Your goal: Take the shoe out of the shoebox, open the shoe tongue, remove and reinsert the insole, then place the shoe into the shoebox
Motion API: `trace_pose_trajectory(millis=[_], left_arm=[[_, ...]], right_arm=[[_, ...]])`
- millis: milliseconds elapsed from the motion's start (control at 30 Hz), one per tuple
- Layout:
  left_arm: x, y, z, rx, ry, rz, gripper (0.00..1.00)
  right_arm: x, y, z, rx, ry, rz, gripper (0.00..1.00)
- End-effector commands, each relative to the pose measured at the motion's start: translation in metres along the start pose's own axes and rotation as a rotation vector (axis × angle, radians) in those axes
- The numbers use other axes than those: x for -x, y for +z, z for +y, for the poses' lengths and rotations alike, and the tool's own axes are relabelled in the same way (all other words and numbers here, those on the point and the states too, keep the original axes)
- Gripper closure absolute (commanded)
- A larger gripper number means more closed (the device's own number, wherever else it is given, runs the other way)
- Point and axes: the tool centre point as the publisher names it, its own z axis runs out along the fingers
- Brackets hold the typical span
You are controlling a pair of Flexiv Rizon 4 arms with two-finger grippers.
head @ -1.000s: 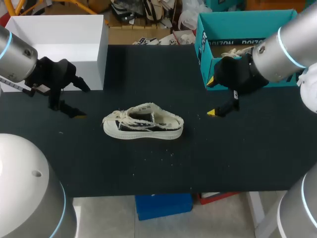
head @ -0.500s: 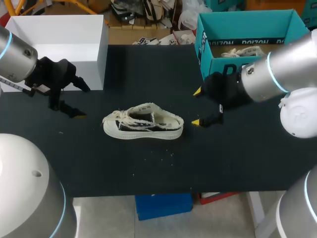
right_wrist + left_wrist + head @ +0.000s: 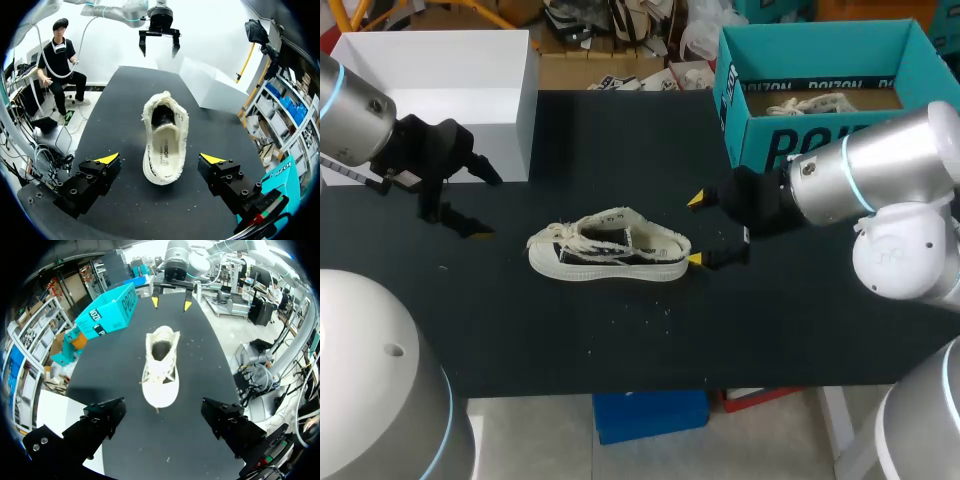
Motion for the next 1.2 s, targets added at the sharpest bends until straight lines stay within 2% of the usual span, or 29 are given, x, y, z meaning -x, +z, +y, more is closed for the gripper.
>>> trace_pose_trajectory(millis=[33,533,1200], left_arm=[[-0.001,0.0,0.001,0.0,0.002,-0.002,0.0],[-0.001,0.0,0.001,0.0,0.002,-0.002,0.0],[-0.001,0.0,0.001,0.0,0.002,-0.002,0.0]], right_arm=[[0.008,0.026,-0.005,0.039,-0.006,0.014,0.0],[0.01,0.056,-0.025,0.096,0.019,0.051,0.0],[0.012,0.078,-0.041,0.151,0.066,0.072,0.0]])
